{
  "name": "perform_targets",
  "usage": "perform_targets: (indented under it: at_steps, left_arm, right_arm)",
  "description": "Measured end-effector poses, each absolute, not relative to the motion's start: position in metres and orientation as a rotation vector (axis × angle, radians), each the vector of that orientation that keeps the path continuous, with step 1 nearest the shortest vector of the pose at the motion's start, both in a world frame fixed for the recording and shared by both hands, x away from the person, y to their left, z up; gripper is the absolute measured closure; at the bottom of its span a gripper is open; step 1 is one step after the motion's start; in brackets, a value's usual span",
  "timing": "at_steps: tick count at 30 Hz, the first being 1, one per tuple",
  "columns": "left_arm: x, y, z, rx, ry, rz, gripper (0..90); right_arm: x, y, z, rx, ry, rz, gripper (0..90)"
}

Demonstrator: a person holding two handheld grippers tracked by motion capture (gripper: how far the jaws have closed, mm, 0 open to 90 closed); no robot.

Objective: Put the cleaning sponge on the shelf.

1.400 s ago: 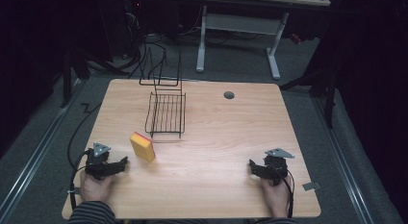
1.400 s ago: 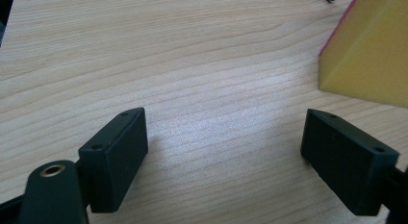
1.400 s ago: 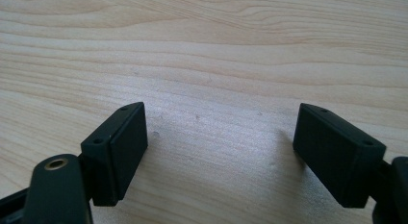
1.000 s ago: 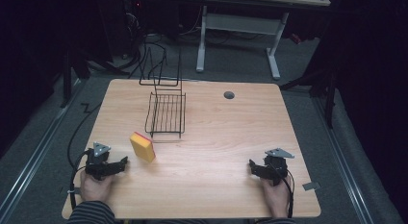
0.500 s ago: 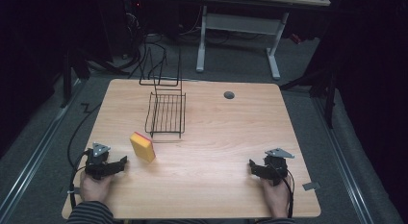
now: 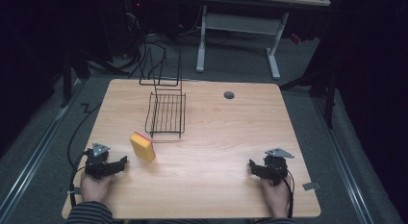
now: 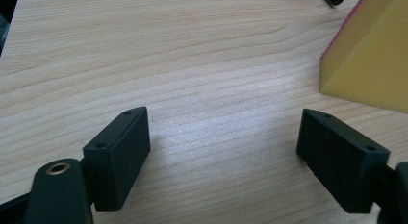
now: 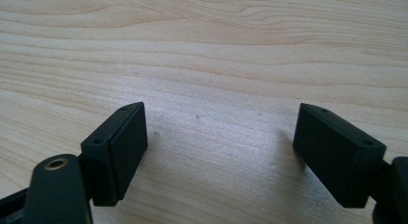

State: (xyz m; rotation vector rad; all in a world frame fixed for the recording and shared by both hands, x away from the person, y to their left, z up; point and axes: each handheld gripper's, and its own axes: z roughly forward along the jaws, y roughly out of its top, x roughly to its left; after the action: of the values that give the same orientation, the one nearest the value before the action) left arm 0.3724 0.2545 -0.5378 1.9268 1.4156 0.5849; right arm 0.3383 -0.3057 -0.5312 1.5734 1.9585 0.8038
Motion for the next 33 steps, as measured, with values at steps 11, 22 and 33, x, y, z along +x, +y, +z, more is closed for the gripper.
perform_targets:
  at_steps: [11,22,33]
  left_arm:
    - [0.373,0.261,-0.536,1.897,1.443,0.545,19.7]
    - [0.372,0.266,-0.523,1.855,1.459,0.539,15.6]
    - [0.368,0.263,-0.502,1.822,1.398,0.561,15.2]
  right_arm:
    - [0.338,-0.306,-0.531,1.574,1.960,0.804,19.6]
    - [0.338,-0.306,-0.531,1.574,1.959,0.804,19.6]
    - [0.338,-0.306,-0.531,1.577,1.958,0.804,19.6]
